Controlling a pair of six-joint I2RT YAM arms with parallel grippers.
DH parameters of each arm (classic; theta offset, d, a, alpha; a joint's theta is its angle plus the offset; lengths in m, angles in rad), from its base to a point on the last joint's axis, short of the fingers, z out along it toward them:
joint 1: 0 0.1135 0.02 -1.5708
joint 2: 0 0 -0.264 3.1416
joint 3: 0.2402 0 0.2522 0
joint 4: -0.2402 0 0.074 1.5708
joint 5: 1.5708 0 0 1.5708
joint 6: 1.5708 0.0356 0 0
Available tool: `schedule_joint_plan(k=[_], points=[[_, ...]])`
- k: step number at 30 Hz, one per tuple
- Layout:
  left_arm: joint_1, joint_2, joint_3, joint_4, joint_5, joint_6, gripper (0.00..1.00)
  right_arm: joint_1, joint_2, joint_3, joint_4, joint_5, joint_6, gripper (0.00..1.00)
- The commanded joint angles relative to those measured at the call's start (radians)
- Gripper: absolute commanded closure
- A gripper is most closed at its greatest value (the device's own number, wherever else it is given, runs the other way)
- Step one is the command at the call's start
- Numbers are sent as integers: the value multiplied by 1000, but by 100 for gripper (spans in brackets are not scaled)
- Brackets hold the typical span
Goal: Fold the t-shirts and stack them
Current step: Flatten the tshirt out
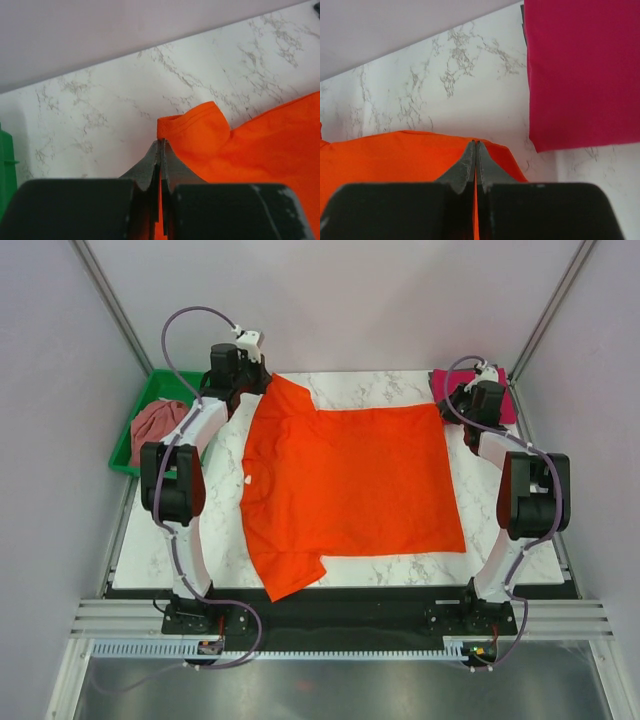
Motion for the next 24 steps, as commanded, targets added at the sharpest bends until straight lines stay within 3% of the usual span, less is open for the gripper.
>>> schedule_joint_plan(k=[1,11,24], points=[[7,60,124,128,48,51,98,-4,58,100,167,-84,44,100],[33,78,70,131,50,58,98,-9,212,227,120,-82,6,100],[90,-30,-100,145,49,52,98,-31,222,172,195,-65,-63,100]])
